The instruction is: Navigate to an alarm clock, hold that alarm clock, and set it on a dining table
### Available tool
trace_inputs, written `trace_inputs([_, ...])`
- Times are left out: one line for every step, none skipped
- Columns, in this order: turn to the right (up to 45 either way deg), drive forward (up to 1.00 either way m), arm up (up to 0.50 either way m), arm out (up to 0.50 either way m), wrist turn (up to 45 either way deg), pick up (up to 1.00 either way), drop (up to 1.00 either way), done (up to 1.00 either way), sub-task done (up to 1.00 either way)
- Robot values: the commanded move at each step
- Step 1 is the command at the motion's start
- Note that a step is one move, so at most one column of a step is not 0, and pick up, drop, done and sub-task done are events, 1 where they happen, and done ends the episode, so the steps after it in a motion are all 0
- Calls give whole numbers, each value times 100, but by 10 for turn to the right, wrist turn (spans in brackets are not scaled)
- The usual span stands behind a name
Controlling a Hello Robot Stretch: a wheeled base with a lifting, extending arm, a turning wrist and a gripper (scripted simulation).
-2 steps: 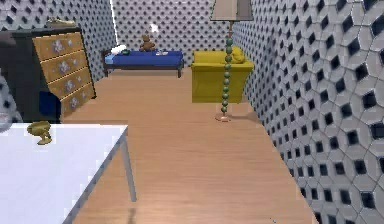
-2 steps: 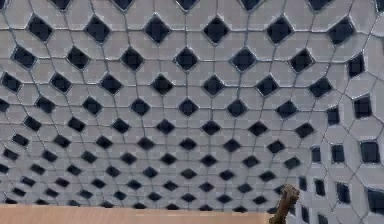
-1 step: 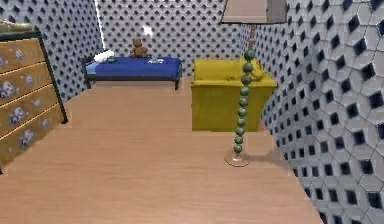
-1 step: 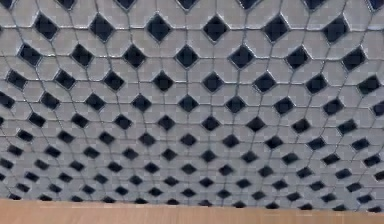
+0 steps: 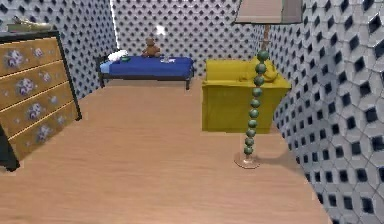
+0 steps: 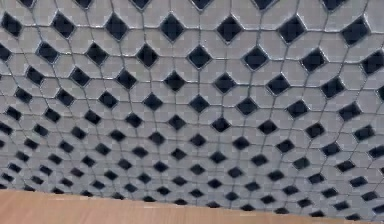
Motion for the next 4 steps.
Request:
trace_inputs([0, 50, 0, 0, 0, 0, 0, 0, 0])
trace_inputs([-180, 0, 0, 0, 0, 0, 0, 0, 0])
trace_inputs([0, 100, 0, 0, 0, 0, 0, 0, 0])
trace_inputs([0, 100, 0, 0, 0, 0, 0, 0, 0])
